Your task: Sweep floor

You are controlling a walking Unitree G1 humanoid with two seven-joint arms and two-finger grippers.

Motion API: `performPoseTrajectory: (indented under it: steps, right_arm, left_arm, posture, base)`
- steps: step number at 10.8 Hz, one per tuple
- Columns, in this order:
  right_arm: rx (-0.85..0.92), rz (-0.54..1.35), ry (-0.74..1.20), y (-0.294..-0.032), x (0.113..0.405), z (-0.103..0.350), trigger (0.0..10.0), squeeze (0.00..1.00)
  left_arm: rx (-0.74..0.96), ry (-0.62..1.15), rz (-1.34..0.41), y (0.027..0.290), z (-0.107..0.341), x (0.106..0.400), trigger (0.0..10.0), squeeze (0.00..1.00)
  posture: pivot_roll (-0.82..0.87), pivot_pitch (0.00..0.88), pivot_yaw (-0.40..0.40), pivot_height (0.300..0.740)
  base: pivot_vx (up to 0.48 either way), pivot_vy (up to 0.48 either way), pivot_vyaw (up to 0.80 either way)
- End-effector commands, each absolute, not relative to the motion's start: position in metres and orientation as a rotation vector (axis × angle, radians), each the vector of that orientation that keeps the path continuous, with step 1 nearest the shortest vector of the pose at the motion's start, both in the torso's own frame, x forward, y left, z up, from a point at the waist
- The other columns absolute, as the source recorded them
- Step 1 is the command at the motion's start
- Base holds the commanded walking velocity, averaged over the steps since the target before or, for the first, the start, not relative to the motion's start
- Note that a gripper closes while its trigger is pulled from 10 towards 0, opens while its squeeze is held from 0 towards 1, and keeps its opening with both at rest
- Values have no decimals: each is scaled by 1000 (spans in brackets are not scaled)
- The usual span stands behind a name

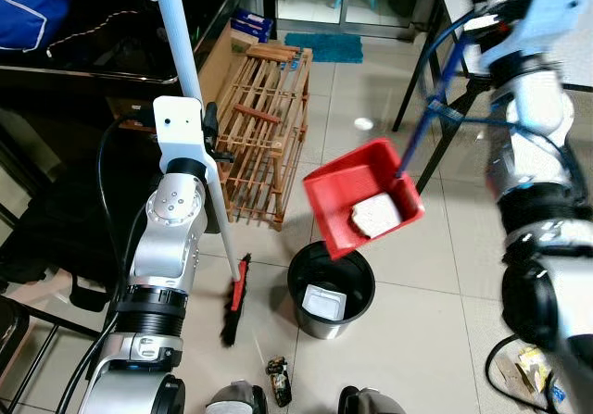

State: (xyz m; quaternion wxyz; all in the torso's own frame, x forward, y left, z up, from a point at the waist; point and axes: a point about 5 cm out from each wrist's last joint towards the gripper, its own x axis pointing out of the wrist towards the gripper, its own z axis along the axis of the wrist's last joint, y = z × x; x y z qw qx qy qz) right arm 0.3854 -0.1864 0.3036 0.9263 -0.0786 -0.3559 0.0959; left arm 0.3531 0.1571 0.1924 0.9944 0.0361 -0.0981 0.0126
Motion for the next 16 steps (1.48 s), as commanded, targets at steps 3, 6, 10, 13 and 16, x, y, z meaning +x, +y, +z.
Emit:
performPoseTrajectory:
  steps: [3, 6, 10, 13, 16]
  right_arm:
    - [-160, 287, -839, -175, 373, 325, 10000, 0]
    - [-196, 310, -887, -172, 364, 327, 10000, 0]
    - [-225, 327, -952, -161, 350, 328, 10000, 0]
    - [-256, 374, -967, -147, 343, 321, 10000, 0]
    - [-324, 420, -993, -133, 333, 315, 10000, 0]
  left_arm:
    - [80, -272, 13, 155, 208, 353, 10000, 0]
    - [77, -274, 15, 155, 208, 353, 10000, 0]
    - [88, -276, 6, 153, 207, 353, 10000, 0]
    - [87, -277, 6, 153, 208, 353, 10000, 0]
    - [87, -279, 6, 154, 208, 353, 10000, 0]
  posture:
    - [-24, 80, 15, 740]
    - [-23, 78, 13, 740]
    - [-25, 81, 16, 740]
    - [-26, 78, 17, 740]
    - [-26, 80, 16, 740]
  base:
    - [0, 0, 0]
    - [0, 0, 0]
    - [0, 0, 0]
    - [0, 0, 0]
    - [0, 0, 0]
